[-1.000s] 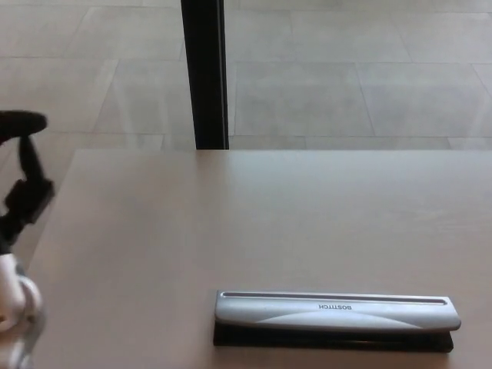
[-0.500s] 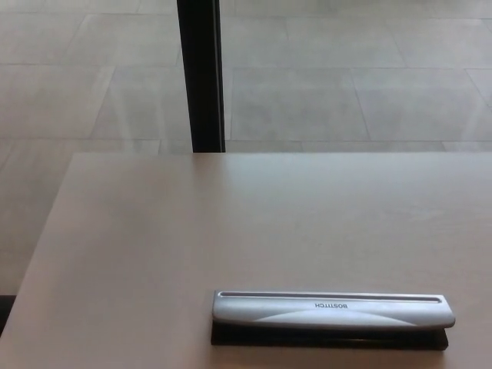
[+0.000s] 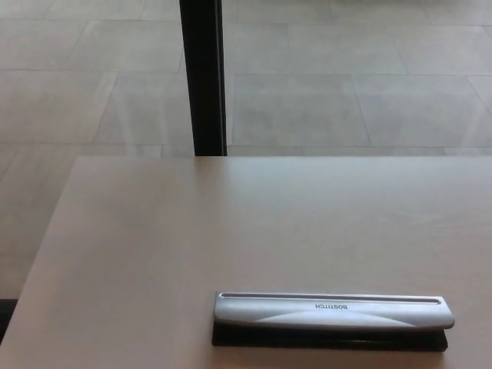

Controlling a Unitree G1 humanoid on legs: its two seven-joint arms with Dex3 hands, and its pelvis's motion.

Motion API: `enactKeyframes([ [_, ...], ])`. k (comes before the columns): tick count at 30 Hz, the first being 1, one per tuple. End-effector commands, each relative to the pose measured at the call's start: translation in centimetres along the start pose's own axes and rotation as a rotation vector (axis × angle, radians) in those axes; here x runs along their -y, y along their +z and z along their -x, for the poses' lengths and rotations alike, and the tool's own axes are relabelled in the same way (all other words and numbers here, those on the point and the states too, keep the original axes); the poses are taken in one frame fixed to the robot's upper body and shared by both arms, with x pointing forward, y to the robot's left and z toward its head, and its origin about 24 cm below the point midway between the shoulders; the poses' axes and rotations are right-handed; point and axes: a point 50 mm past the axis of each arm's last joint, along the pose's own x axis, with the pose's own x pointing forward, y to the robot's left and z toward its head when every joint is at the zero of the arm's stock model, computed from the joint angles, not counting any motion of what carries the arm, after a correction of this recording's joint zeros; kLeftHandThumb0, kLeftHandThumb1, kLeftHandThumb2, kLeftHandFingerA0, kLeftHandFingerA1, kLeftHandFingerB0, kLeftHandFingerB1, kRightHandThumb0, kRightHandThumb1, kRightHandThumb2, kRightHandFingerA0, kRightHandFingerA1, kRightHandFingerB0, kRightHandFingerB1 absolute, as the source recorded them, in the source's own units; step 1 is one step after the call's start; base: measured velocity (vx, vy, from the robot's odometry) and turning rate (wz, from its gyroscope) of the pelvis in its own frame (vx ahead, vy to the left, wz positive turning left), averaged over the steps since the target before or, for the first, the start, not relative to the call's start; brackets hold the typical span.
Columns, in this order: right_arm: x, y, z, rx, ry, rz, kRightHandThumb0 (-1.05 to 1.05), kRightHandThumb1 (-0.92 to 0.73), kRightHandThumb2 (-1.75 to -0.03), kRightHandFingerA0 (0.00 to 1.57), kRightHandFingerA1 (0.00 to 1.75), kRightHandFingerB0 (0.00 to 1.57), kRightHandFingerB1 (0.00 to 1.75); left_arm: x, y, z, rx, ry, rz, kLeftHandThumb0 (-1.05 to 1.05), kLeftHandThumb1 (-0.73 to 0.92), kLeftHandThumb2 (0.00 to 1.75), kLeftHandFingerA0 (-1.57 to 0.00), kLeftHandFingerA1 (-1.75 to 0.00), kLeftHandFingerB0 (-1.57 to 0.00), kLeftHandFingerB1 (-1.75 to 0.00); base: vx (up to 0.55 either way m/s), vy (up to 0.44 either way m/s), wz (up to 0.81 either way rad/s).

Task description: A hole pucnch is kept on the middle on the desk infront of the robot and the robot uses both its hands as fists to press on it and use it

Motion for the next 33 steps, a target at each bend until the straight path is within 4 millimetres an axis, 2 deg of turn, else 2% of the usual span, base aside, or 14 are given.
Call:
enactKeyframes([
  [1, -2.1, -4.4, 2.0, -0.269, 0.05, -0.114, -0.22, -0.57, -0.74, 1.14, 1.73, 0.7, 1.18, -1.2, -2.2, -0.1, -0.12, -0.152, -0.01, -0.49, 0.65, 0.61, -0.72, -0.55, -0.55, -0.46, 0.0, 0.0, 0.0],
  [2, -2.3, -4.5, 2.1, -0.27, 0.055, -0.113, -0.3, -0.59, -0.68, 0.97, 1.7, 0.77, 1.22, -1.3, -2.2, -0.1, -0.122, -0.153, -0.002, -0.42, 0.52, 0.94, -0.66, -0.68, -0.43, -0.57, 0.0, 0.0, 0.0],
  [3, -2.8, -4.8, 2.4, -0.28, 0.073, -0.122, -0.35, -0.46, -0.94, 1.25, 1.33, 0.62, 0.8, -1.3, -2.1, -0.2, -0.123, -0.159, 0.022, -0.47, 0.54, 0.93, -0.6, -0.64, -0.42, -0.55, 0.0, 0.0, 0.0],
  [4, -3.2, -5.1, 2.7, -0.294, 0.093, -0.138, -0.35, -0.46, -0.94, 1.25, 1.33, 0.62, 0.8, -1.2, -2.0, -0.3, -0.121, -0.163, 0.043, -0.47, 0.54, 0.93, -0.6, -0.64, -0.42, -0.55, 0.0, 0.0, 0.0],
  [5, -3.3, -5.2, 2.8, -0.293, 0.106, -0.134, -0.32, -0.6, -0.68, 0.97, 1.53, 0.66, 0.89, -1.2, -1.8, -0.3, -0.11, -0.165, 0.044, -0.44, 0.52, 0.92, -0.63, -0.65, -0.45, -0.56, 0.0, 0.0, 0.0],
  [9, -4.1, -5.7, 3.8, -0.26, 0.21, -0.008, -0.37, -0.58, -0.63, 1.02, 1.35, 0.75, 0.83, -0.7, -1.2, -0.3, -0.048, -0.147, -0.013, -0.41, 0.6, 0.58, -0.82, -0.51, -0.72, -0.5, 0.0, 0.0, 0.0],
  [10, -4.3, -5.6, 4.3, -0.236, 0.267, 0.007, -0.39, -0.57, -0.62, 0.68, 0.96, 0.43, 0.59, -0.7, -1.2, -0.2, -0.033, -0.15, -0.018, -0.38, 0.61, 0.58, -0.91, -0.55, -0.73, -0.53, 0.0, 0.0, 0.0],
  [12, -4.5, -5.5, 4.7, -0.227, 0.297, 0.005, -0.38, -0.55, -0.62, 0.84, 1.09, 0.38, 0.5, -0.7, -1.2, -0.2, -0.036, -0.157, -0.007, -0.39, 0.6, 0.58, -0.82, -0.55, -0.66, -0.49, 0.0, 0.0, 0.0],
  [13, -4.6, -5.4, 4.7, -0.227, 0.312, 0.005, -0.38, -0.56, -0.63, 0.99, 1.58, 0.34, 0.5, -0.9, -1.4, -0.3, -0.043, -0.16, -0.004, -0.38, 0.59, 0.57, -0.81, -0.55, -0.65, -0.47, 0.0, 0.0, 0.0],
  [19, -5.1, -5.1, 4.8, -0.245, 0.333, -0.005, -0.43, -0.48, -0.78, 1.09, 1.37, 0.34, 0.57, -1.2, -1.6, -0.4, -0.061, -0.178, -0.019, -0.41, 0.48, 0.88, -0.86, -0.74, -0.67, -0.67, 0.0, 0.0, 0.0],
  [21, -5.2, -5.1, 4.8, -0.245, 0.334, 0.0, -0.36, -0.55, -0.64, 1.07, 1.68, 0.37, 0.55, -1.1, -1.5, -0.5, -0.085, -0.17, -0.033, -0.44, 0.49, 0.85, -0.87, -0.71, -0.58, -0.61, 0.0, 0.0, 0.0],
  [27, -5.3, -4.9, 5.6, -0.242, 0.364, 0.004, -0.36, -0.53, -0.64, 0.87, 1.26, 0.39, 0.57, -1.0, -1.2, -0.7, -0.094, -0.192, -0.06, -0.37, 0.56, 0.57, -1.0, -0.59, -0.74, -0.51, 0.0, 0.0, 0.0],
  [28, -5.2, -4.9, 5.7, -0.234, 0.37, 0.012, -0.34, -0.53, -0.63, 0.87, 1.13, 0.41, 0.57, -1.0, -1.2, -0.7, -0.093, -0.193, -0.065, -0.45, 0.47, 0.83, -0.88, -0.7, -0.63, -0.63, 0.0, 0.0, 0.0],
  [33, -5.1, -4.8, 5.8, -0.236, 0.377, 0.02, -0.32, -0.54, -0.64, 0.83, 1.11, 0.42, 0.56, -1.2, -1.4, -0.6, -0.086, -0.195, -0.093, -0.43, 0.48, 0.86, -0.87, -0.72, -0.66, -0.65, 0.0, 0.0, 0.0],
])
